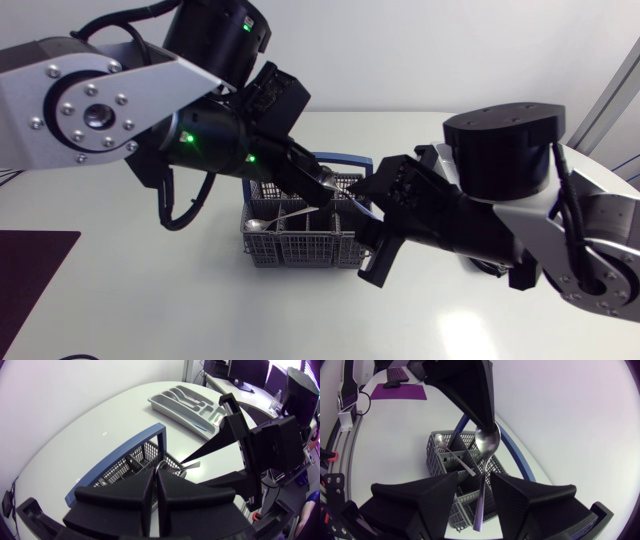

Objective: Unload the cutlery basket into the drawer organizer.

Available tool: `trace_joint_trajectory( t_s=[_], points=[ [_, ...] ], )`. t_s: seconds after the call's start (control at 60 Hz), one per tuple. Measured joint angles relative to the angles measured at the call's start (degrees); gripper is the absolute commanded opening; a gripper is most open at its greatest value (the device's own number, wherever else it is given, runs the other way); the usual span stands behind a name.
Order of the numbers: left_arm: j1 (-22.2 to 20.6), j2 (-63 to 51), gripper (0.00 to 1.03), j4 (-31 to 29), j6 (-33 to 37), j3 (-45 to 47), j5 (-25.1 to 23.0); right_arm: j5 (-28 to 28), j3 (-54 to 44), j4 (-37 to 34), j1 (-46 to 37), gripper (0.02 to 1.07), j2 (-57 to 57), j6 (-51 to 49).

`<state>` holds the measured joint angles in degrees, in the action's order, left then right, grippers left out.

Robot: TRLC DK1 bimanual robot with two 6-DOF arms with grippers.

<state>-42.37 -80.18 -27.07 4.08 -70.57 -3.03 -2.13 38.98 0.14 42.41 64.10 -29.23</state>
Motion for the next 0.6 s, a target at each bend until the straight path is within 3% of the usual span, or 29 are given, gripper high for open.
trace_joint_trajectory(
  t_s=[0.117, 0.217, 0.367, 0.55, 0.6],
  points=[
    [0.24, -0.52, 0.04, -0.13, -0.09, -0.22, -0.22, 3.13, 0.87, 2.03, 1.46, 0.29, 2.05, -1.03],
    [1.05, -0.63, 0.04, -0.15, -0.96, -0.33, -1.29, 5.07, 1.77, 2.99, 1.92, 0.27, 4.00, -1.92],
    [1.70, -0.63, 0.04, -0.55, -1.14, -0.35, -1.46, 7.23, 1.95, 3.96, 2.58, 0.07, 5.73, -2.71],
    [1.77, -0.63, 0.04, -1.05, -1.31, -0.35, -1.46, 8.26, 1.97, 4.37, 2.67, 0.07, 6.05, -2.95],
    [1.77, -0.63, 0.13, -1.31, -1.33, -0.35, -1.49, 8.41, 2.01, 4.39, 2.64, 0.07, 6.05, -2.93]
  ],
)
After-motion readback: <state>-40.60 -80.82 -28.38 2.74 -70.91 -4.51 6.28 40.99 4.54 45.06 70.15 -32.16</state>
